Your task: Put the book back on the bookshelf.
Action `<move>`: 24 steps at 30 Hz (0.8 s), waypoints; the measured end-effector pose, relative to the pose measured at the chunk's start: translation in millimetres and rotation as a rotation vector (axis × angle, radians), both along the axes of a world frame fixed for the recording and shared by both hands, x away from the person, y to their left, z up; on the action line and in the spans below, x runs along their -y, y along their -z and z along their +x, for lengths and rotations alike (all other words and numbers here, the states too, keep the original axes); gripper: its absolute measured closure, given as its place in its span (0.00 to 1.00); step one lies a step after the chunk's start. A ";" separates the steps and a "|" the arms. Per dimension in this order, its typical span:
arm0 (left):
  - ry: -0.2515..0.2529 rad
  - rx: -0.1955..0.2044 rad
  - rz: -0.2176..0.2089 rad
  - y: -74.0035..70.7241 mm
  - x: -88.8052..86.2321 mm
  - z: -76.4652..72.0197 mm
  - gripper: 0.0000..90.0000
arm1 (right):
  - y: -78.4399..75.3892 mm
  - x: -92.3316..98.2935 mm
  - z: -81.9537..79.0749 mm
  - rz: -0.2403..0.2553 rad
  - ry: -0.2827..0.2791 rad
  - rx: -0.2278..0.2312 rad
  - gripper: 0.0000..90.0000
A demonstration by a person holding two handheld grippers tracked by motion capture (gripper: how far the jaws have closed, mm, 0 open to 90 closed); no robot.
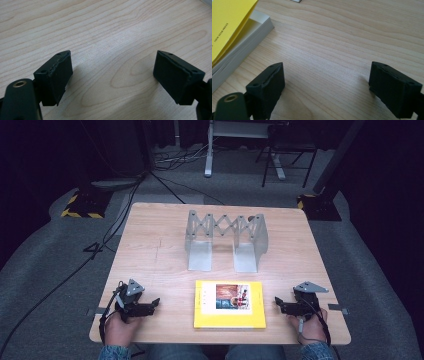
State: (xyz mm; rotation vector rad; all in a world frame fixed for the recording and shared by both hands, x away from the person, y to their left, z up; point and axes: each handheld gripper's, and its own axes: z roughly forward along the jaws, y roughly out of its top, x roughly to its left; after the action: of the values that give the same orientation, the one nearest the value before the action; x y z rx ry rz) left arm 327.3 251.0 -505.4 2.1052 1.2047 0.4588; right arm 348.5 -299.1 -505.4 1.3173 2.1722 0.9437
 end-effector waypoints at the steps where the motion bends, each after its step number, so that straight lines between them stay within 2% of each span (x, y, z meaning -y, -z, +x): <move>1: 0.000 0.000 0.000 0.0 0.0 0.0 0.18 | 0.0 0.0 0.0 0.000 0.000 0.000 0.15; 13: -0.015 0.008 -0.005 -0.1 -0.7 -0.2 0.22 | -0.1 0.0 0.0 0.002 0.014 0.002 0.17; 19: -0.043 0.006 -0.020 -0.5 -2.0 0.2 0.26 | -0.1 -0.4 -0.8 0.003 0.025 0.001 0.17; 20: -0.068 0.005 -0.014 -0.9 -1.5 -0.1 0.25 | 0.0 -0.7 -1.6 0.002 0.034 0.003 0.17; 22: -0.076 0.003 -0.004 -1.6 -1.4 -0.5 0.25 | 0.0 -0.8 -1.7 0.002 0.035 0.003 0.17; 23: -0.092 -0.015 -0.006 -3.4 0.0 -1.4 0.25 | -0.3 -0.2 -2.0 0.006 0.033 0.001 0.19; 24: -0.092 -0.015 -0.006 -3.4 0.0 -1.4 0.25 | -0.3 -0.2 -2.0 0.006 0.033 0.001 0.19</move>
State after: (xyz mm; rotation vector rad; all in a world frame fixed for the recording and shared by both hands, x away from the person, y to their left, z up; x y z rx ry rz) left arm 326.0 250.9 -502.0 2.0577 1.3138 0.4811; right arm 346.5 -298.9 -505.1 1.3513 2.1420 0.9388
